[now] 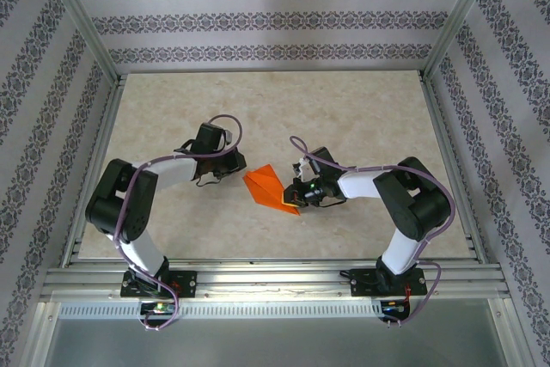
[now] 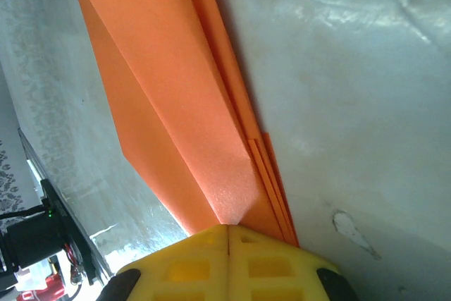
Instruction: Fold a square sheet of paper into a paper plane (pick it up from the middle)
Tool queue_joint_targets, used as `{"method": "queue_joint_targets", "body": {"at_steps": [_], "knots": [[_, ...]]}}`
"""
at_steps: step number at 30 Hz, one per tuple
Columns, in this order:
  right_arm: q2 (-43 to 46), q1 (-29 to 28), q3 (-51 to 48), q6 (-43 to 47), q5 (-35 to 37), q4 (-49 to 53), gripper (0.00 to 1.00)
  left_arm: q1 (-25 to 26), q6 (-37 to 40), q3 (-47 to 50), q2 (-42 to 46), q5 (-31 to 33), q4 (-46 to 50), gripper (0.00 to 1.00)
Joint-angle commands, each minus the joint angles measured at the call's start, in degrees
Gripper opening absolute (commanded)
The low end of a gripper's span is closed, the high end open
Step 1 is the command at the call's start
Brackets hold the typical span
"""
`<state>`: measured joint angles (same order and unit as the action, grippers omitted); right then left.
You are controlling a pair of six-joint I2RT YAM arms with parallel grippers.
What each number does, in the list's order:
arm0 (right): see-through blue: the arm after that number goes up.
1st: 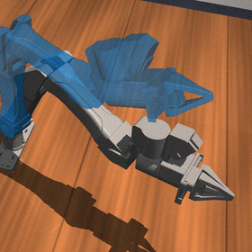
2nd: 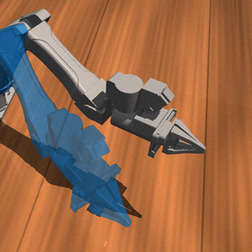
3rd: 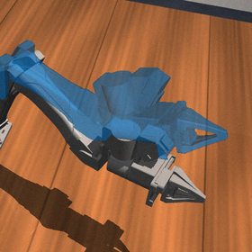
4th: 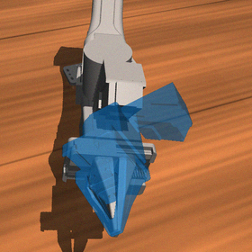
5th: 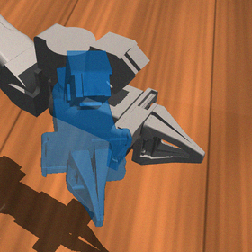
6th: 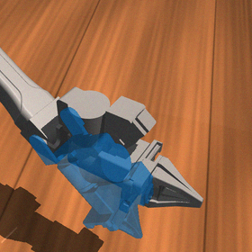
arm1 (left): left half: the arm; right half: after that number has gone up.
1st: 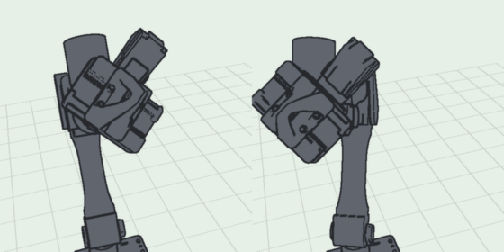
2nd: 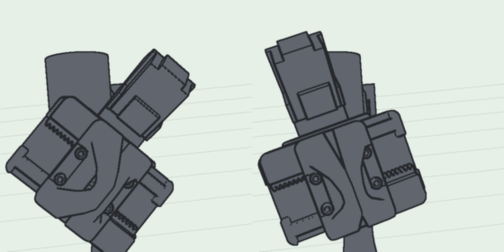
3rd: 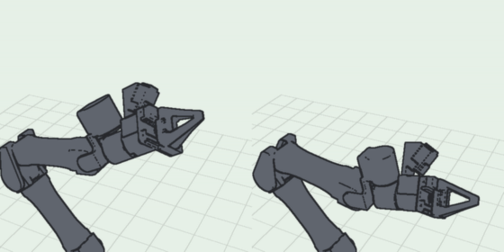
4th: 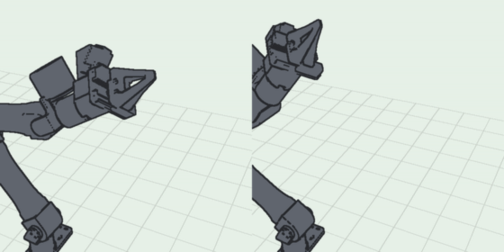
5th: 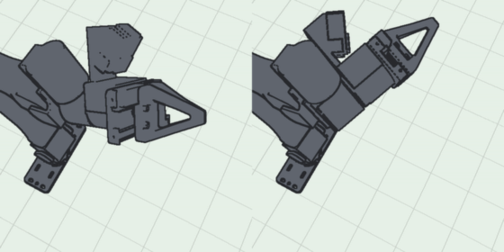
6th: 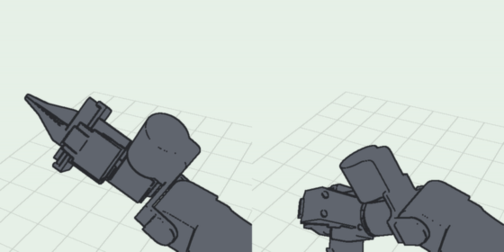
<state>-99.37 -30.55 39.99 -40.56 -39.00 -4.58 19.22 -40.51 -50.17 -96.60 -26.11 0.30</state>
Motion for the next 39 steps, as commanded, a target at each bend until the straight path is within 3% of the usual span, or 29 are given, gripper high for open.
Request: {"method": "queue_joint_targets", "body": {"at_steps": [1, 9, 20, 28, 34, 39], "knots": [[-0.65, -0.04, -1.98, 0.22, 2.88, 4.75, 0.0, 1.65, -0.87, -0.36, 2.85, -1.98, -0.27, 0.12], [0.49, 0.05, -1.94, -0.58, 1.95, 4.23, 0.0, 6.8, -6.97, 0.31, -2.9, -4.68, -9.74, 0.12], [2.9, -1.32, 3.67, -2.68, 0.91, 3.05, 0.0, 7.06, -7.13, 2.85, -8.02, -2.48, -10.52, 0.11], [-5.6, -4.6, 12.0, -4.77, 3.58, 3.03, 0.0, 7.06, -7.67, 4.99, -9.43, -2.19, -12.14, 0.1], [-6.26, -3.53, 7.23, -4.49, 4.03, 1.84, 0.0, 7.08, -7.52, 5.11, -9.47, -1.78, -11.92, 0.1], [-0.93, -2.01, 0.26, -3.63, 0.88, -0.19, 0.01, 6.98, -6.65, 4.66, -9.27, -1.58, -10.4, 0.08]]}}
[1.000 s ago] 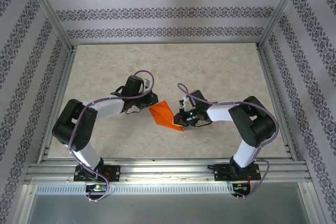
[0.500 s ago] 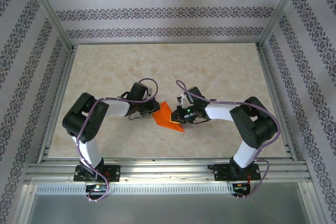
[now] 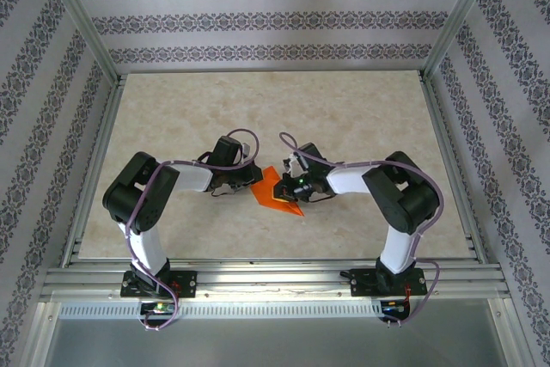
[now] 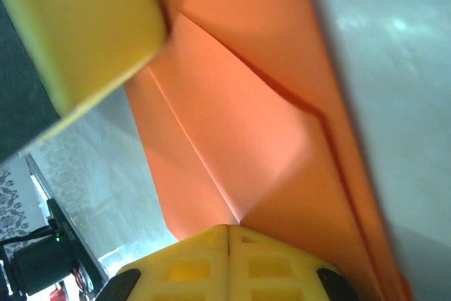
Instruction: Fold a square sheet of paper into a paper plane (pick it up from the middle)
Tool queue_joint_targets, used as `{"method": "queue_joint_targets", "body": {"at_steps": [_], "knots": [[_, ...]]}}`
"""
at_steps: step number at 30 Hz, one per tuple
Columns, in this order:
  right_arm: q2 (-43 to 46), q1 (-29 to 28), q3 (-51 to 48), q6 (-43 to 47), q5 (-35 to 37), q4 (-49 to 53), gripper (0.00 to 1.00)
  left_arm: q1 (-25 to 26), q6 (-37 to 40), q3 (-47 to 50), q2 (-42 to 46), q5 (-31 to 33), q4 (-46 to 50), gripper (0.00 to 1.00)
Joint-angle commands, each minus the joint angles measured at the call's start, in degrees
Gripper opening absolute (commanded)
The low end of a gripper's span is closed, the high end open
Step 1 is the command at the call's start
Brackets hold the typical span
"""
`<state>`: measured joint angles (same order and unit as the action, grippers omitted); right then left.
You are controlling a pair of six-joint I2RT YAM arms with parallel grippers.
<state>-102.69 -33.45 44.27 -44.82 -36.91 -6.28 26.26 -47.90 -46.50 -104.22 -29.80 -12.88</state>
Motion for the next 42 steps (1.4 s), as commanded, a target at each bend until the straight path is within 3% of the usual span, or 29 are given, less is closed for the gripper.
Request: {"method": "queue_joint_targets", "body": {"at_steps": [1, 11, 16, 30, 42], "knots": [[3.89, 1.29, -5.71, 0.44, -1.65, 0.91, 0.02, -0.07, 0.66, 1.04, -1.63, 2.05, 2.69, 0.08], [18.58, 7.9, -17.5, 2.83, -3.47, 4.29, 0.07, -0.06, 0.44, 0.78, -1.46, 1.96, 3.04, 0.08], [23.62, 8.89, -18.66, 0.8, -3.96, 5.43, 0.2, -0.31, -1.09, 1.49, -1.59, 1.69, 1.44, 0.08], [19.48, 8.32, -19.43, -2.29, -3.99, 5.36, 0.27, -0.81, -2.29, 1.77, -2.02, 0.74, 1.19, 0.08], [22.3, 8.58, -20.26, -2.92, -1.19, 6.47, 0.31, -0.85, -1.84, 1.5, -1.25, 0.88, 2.53, 0.08]]}}
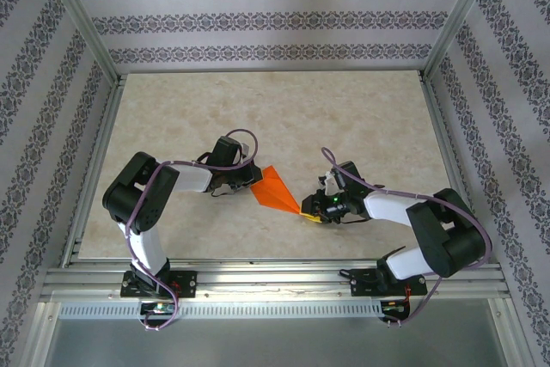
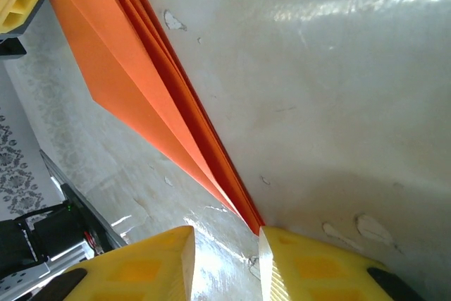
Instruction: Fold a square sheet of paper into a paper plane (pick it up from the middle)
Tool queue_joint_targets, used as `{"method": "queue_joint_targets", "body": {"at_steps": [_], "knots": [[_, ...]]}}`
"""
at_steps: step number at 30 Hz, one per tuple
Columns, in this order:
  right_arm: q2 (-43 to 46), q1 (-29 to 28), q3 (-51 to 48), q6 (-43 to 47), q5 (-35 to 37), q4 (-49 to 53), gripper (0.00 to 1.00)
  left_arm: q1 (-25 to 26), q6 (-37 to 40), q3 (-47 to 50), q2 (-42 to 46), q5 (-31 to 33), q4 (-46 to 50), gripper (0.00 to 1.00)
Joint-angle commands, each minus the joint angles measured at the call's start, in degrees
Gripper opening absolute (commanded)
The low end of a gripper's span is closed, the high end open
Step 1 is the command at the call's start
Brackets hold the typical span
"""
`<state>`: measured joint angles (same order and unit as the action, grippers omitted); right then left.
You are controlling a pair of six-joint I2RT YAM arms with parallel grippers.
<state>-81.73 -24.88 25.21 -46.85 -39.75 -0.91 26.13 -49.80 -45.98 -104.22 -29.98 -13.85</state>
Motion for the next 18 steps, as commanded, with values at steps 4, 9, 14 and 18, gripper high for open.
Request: {"method": "queue_joint_targets", "body": {"at_steps": [4, 9, 14, 18], "knots": [[0.29, -0.12, -2.32, -2.36, 4.42, 0.46, 0.31, -0.65, 0.06, 0.95, -1.26, 0.88, 3.76, 0.08], [-2.38, -1.16, -0.75, -2.18, 0.97, -1.92, 0.31, -0.65, -0.12, 1.11, -1.19, 0.93, 3.56, 0.08], [-2.77, -2.36, 1.22, -2.0, 0.87, -0.71, 0.31, -0.72, 0.22, 0.65, -1.28, 1.45, 4.98, 0.08], [0.06, -2.36, 1.14, -2.51, 5.31, 2.38, 0.31, -0.73, 0.14, 0.86, -0.89, 2.36, 5.68, 0.08]]}}
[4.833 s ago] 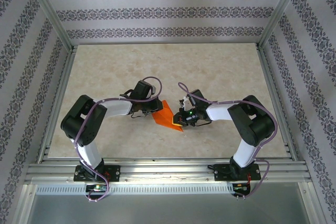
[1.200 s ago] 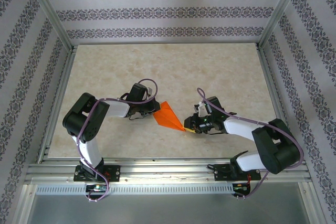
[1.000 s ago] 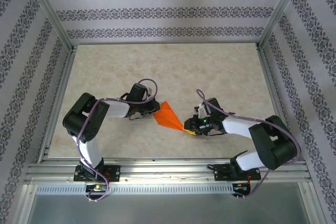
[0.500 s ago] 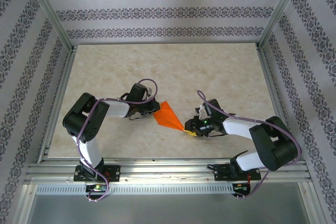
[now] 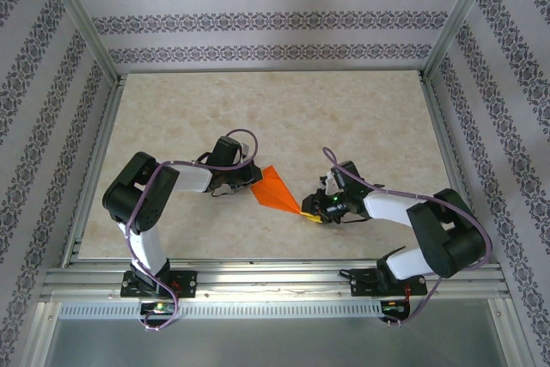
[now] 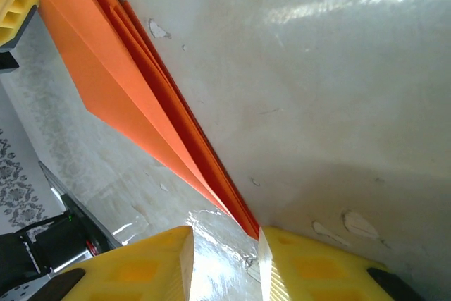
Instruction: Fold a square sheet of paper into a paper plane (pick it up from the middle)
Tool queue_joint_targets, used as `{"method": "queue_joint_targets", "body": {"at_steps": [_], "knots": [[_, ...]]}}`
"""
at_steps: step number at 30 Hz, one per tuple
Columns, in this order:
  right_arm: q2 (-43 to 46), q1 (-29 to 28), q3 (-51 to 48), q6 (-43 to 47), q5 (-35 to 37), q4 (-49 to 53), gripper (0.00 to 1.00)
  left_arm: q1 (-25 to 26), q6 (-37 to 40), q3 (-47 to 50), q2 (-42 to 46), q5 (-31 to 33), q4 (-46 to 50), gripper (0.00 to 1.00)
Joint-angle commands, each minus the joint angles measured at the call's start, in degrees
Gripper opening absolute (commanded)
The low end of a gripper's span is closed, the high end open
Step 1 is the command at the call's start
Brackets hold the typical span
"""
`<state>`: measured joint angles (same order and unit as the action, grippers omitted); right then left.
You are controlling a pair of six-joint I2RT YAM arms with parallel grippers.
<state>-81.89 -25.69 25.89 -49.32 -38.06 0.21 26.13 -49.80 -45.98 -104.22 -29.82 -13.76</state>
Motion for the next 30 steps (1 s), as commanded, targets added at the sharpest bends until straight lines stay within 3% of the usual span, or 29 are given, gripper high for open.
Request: {"method": "queue_joint_targets", "body": {"at_steps": [1, 12, 17, 30], "knots": [[0.69, -1.47, 0.18, -0.62, 4.34, 1.49, 0.31, -0.78, 0.06, 0.86, -0.97, 2.17, 5.65, 0.08], [3.51, -1.66, 0.44, -3.06, 6.84, 3.63, 0.32, -1.21, -1.49, 1.6, -1.55, 1.94, 4.73, 0.07], [0.77, -1.89, 1.4, -3.11, 2.73, 1.36, 0.31, -1.18, -0.92, 1.22, -1.44, 1.94, 5.57, 0.07], [-1.18, -2.18, 3.53, -3.44, 1.07, -0.25, 0.27, -1.18, -0.93, 1.42, -1.37, 1.4, 5.01, 0.07]]}}
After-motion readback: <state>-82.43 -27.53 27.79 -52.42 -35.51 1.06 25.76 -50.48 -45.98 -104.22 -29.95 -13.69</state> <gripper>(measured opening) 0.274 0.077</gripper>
